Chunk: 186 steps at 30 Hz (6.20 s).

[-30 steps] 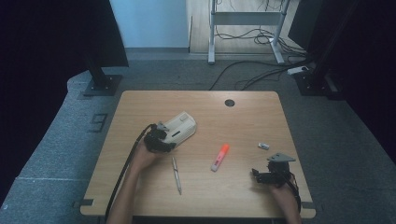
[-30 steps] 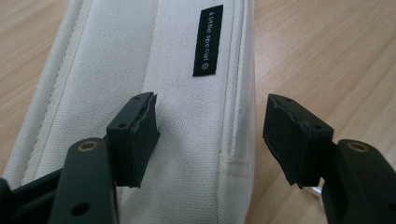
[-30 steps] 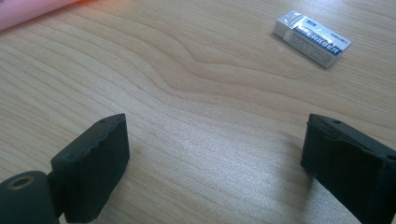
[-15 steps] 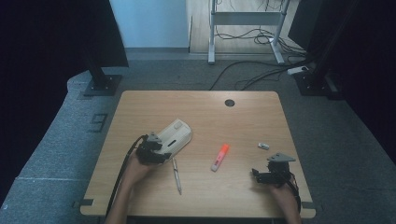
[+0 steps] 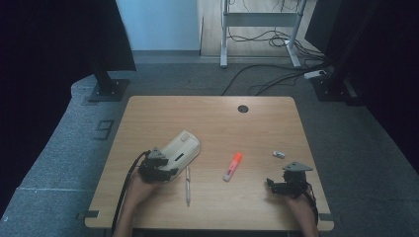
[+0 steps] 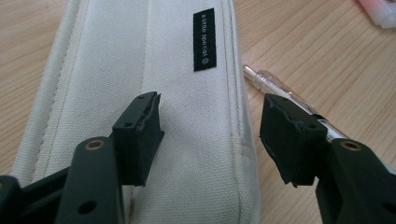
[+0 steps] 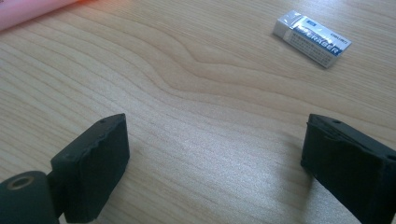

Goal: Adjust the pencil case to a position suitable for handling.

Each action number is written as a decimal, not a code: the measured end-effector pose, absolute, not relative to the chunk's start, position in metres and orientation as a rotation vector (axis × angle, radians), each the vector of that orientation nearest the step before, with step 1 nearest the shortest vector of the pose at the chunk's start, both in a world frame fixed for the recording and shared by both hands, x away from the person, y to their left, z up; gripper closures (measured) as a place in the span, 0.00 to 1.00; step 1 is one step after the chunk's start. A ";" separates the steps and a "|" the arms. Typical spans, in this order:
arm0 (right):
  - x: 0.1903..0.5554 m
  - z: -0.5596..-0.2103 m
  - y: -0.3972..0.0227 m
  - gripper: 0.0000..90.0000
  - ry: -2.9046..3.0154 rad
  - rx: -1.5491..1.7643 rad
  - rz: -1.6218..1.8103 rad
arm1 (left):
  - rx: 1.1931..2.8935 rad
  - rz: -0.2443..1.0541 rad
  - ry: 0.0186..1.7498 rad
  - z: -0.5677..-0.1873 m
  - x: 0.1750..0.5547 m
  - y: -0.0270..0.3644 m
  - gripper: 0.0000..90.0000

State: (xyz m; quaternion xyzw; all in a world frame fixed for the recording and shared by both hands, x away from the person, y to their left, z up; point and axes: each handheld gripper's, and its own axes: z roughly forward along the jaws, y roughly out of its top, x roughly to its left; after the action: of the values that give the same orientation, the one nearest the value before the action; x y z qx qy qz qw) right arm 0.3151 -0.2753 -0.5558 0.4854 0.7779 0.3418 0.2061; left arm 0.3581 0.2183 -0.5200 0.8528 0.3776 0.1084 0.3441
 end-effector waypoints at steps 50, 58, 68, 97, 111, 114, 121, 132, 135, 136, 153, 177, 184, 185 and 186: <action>0.315 -0.556 -0.275 0.08 2.167 1.353 0.953 | 2.067 0.253 1.066 -0.487 0.365 0.244 0.84; 0.315 -0.556 -0.275 0.08 2.168 1.353 0.952 | 2.058 0.260 1.066 -0.486 0.364 0.246 0.84; 0.314 -0.555 -0.277 0.14 2.186 1.317 0.983 | 2.061 0.256 1.056 -0.486 0.365 0.248 0.84; 0.361 -0.526 -0.313 0.26 2.204 1.286 0.960 | 2.055 0.262 1.048 -0.486 0.365 0.249 0.84; 0.387 -0.528 -0.318 0.44 2.250 1.261 0.924 | 2.056 0.260 1.044 -0.486 0.365 0.249 0.84; 0.394 -0.529 -0.318 0.48 2.270 1.246 0.921 | 2.057 0.258 1.043 -0.486 0.365 0.249 0.84; 0.406 -0.533 -0.317 0.48 2.298 1.238 0.917 | 2.058 0.253 1.041 -0.487 0.366 0.249 0.83; 0.415 -0.541 -0.318 0.56 2.336 1.249 0.916 | 2.060 0.246 1.040 -0.488 0.366 0.249 0.83; 0.415 -0.541 -0.318 0.60 2.338 1.257 0.934 | 2.062 0.246 1.038 -0.488 0.366 0.248 0.83; 0.413 -0.541 -0.316 0.63 2.340 1.258 0.941 | 2.063 0.247 1.038 -0.488 0.366 0.248 0.83; 0.405 -0.539 -0.306 0.80 2.342 1.294 0.929 | 2.065 0.256 1.037 -0.488 0.366 0.247 0.83; 0.390 -0.509 -0.288 0.80 2.346 1.242 1.059 | 2.046 0.273 1.048 -0.486 0.364 0.246 0.84; 0.390 -0.505 -0.274 0.80 2.365 1.207 1.084 | 2.041 0.274 1.048 -0.485 0.364 0.246 0.84; 0.391 -0.505 -0.272 0.80 2.365 1.199 1.087 | 2.040 0.274 1.048 -0.485 0.364 0.247 0.84; 0.391 -0.505 -0.270 0.80 2.369 1.193 1.088 | 2.039 0.274 1.049 -0.485 0.364 0.247 0.84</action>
State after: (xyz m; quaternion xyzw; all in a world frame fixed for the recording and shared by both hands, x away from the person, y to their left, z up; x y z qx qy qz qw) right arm 0.3908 -0.2699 -0.5045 0.4122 0.8186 0.3759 0.1372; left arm 0.3637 0.2466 -0.4854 0.8077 0.4153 0.1085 0.4043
